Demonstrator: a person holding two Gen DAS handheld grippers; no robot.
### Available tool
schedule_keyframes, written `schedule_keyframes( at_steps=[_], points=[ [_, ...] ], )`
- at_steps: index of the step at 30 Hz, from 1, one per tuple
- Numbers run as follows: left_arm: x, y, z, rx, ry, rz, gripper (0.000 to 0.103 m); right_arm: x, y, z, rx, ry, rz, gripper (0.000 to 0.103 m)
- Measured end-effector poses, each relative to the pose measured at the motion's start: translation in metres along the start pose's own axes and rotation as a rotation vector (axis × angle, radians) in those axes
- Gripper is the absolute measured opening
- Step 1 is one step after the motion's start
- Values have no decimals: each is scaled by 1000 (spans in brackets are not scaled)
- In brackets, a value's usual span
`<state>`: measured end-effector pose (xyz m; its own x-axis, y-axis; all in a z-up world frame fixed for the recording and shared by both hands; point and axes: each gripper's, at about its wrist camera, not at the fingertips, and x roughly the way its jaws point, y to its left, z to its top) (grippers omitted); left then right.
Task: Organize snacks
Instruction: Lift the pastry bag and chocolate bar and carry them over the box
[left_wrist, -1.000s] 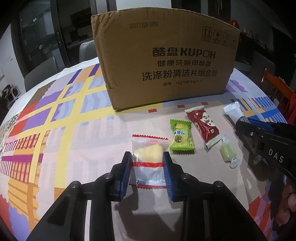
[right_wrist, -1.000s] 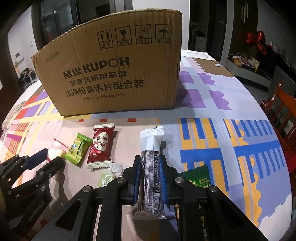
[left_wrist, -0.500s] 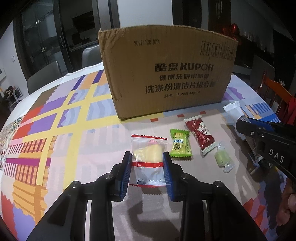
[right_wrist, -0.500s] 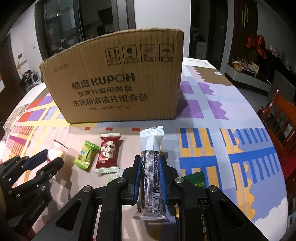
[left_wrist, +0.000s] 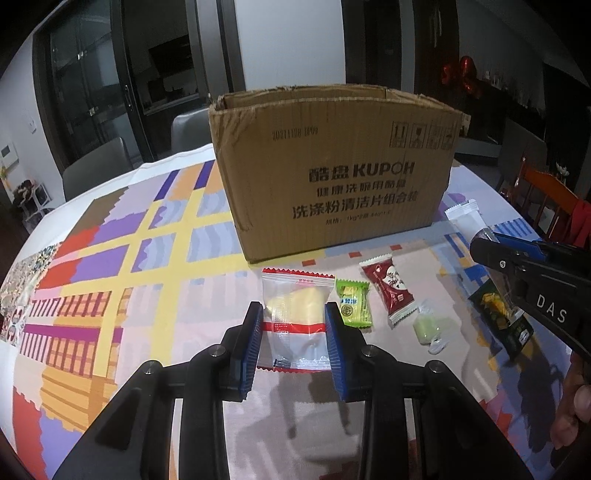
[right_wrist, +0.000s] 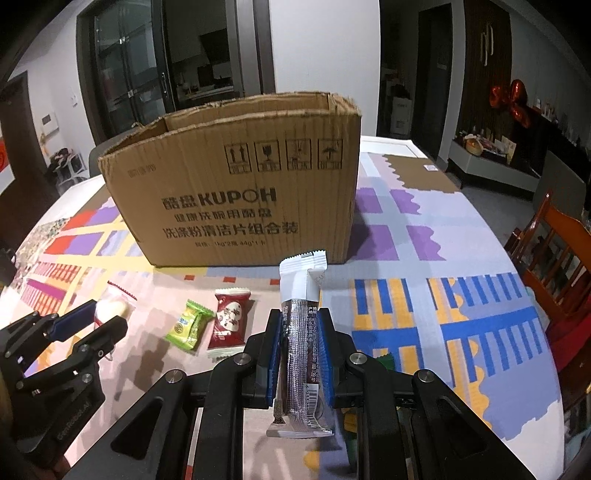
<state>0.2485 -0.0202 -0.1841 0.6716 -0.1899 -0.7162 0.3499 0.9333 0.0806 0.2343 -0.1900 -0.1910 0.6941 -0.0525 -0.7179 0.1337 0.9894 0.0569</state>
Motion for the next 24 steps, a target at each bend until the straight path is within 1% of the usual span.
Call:
schedule_keyframes(
  at_steps=[14,24],
  points=[
    [-25,-3,18,3,-44,14,33,-26,-2,12,-3,-58,14,20],
    [-43,0,37,-6,-82,27,33,-46,0,32,-10,-106,28,20]
  ],
)
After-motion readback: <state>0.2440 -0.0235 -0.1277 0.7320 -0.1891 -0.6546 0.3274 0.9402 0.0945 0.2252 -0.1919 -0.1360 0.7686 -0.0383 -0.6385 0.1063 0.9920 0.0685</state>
